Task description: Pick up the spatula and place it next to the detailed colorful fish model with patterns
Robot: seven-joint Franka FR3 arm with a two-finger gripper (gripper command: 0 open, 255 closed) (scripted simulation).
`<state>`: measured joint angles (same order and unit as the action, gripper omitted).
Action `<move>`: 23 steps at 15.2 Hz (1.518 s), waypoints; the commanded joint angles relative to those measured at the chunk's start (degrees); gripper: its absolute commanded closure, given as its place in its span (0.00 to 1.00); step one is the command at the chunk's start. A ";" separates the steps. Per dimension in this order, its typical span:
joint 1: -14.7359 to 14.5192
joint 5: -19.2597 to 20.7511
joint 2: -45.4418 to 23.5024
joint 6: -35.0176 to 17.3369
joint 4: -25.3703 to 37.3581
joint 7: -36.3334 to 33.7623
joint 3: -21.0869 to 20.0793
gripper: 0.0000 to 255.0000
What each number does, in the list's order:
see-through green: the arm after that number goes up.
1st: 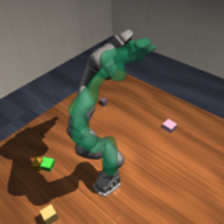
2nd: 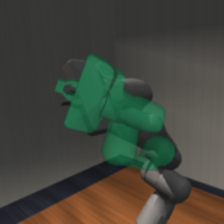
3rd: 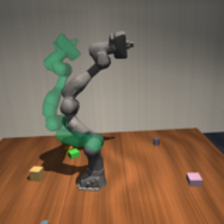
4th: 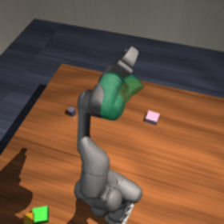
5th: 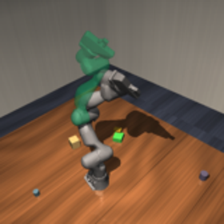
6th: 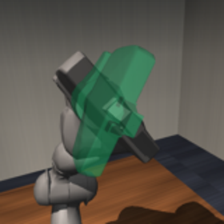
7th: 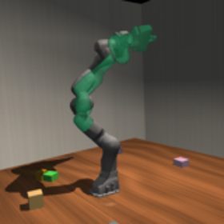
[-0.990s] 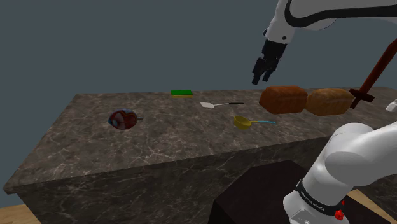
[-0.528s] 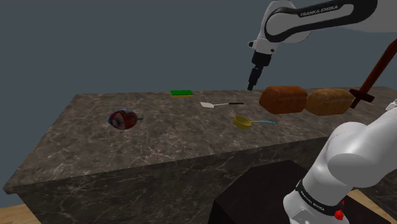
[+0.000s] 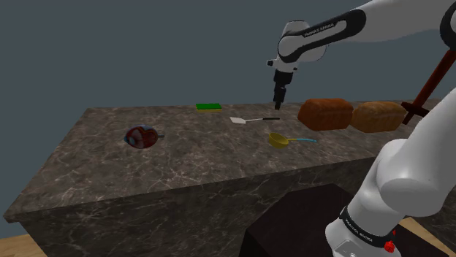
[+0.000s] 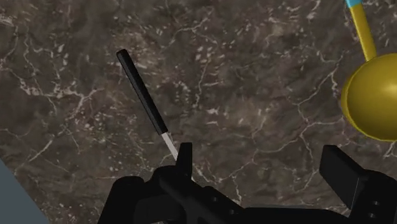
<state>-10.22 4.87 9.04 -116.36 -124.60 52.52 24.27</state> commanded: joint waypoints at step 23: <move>0.88 -8.45 -25.88 -10.39 12.59 28.32 -0.88 0.00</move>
<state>-9.34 -3.57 -16.83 -126.74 -112.00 80.84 23.39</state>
